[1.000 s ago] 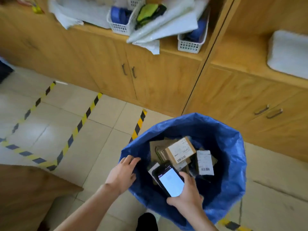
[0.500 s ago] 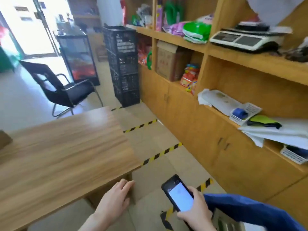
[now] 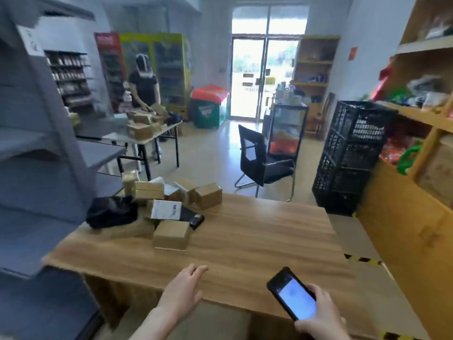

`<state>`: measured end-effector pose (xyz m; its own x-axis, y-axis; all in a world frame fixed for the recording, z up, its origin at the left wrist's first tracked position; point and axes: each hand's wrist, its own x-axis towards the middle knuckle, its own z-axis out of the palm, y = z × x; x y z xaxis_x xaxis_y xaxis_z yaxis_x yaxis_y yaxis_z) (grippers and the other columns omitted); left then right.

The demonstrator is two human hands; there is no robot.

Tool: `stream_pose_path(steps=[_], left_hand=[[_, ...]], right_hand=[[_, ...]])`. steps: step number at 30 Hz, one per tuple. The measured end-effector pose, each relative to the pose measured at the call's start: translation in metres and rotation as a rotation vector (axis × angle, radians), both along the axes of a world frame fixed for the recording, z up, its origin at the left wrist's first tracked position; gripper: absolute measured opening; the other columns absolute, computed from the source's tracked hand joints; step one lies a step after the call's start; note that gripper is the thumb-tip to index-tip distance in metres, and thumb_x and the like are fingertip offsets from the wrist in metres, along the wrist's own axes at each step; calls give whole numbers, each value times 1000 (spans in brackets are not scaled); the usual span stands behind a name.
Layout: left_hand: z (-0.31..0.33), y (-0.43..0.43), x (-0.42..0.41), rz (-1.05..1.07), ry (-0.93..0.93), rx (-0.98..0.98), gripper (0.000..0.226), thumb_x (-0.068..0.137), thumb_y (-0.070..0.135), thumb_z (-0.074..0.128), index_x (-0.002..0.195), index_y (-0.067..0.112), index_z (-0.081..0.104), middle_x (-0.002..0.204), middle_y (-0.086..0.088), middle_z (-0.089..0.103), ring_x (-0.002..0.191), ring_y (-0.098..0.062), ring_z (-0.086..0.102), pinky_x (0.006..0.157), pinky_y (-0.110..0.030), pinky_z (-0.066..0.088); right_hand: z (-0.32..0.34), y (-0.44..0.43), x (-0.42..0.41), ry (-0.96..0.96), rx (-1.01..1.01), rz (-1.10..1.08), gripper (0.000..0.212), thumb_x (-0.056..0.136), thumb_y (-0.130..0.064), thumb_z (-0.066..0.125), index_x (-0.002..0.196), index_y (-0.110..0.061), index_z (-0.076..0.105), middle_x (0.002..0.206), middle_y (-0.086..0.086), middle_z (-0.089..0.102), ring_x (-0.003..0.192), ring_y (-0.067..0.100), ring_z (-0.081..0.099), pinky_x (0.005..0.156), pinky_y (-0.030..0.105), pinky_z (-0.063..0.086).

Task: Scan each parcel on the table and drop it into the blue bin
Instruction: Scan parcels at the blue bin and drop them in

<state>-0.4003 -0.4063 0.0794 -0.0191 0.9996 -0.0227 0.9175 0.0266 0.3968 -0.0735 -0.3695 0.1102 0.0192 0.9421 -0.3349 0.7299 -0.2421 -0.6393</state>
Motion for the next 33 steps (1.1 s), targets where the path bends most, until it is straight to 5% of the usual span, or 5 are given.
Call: stream_pose_path(steps=[7, 16, 23, 30, 33], left_hand=[[0, 25, -71, 215, -58, 10, 61, 89, 27, 60, 145, 33, 36, 127, 13, 43, 112, -6, 49, 91, -19, 45], [-16, 84, -125, 474, -122, -32, 71, 84, 54, 64, 144, 35, 32, 132, 13, 40, 127, -9, 38, 101, -24, 42], [-28, 157, -200, 534, -15, 65, 71, 89, 31, 66, 149, 30, 27, 152, 9, 23, 140, -8, 24, 111, -22, 36], [-51, 250, -284, 169, 382, 7, 85, 88, 18, 64, 151, 33, 9, 161, -4, -2, 149, -27, -4, 122, -43, 13], [-59, 267, -296, 0, 458, 49, 99, 54, 25, 92, 141, 30, 45, 149, -13, 37, 138, -33, 38, 110, -44, 39]], right_hand=[[-1, 100, -97, -12, 60, 244, 101, 42, -33, 74, 136, -34, 36, 119, -15, 40, 109, 4, 42, 92, 32, 35], [-15, 191, -189, -21, -15, 451, 97, 45, -37, 71, 134, -36, 33, 124, -13, 37, 118, 9, 42, 88, 36, 34], [-34, 245, -263, -83, -23, 490, 90, 53, -42, 70, 133, -39, 30, 117, -16, 35, 118, 6, 38, 98, 37, 35], [-55, 288, -322, -180, 14, 410, 89, 57, -46, 70, 135, -43, 27, 122, -20, 34, 118, 3, 36, 100, 37, 33], [-59, 298, -341, -202, 7, 374, 90, 56, -56, 71, 133, -45, 26, 125, -18, 35, 120, 5, 36, 101, 38, 33]])
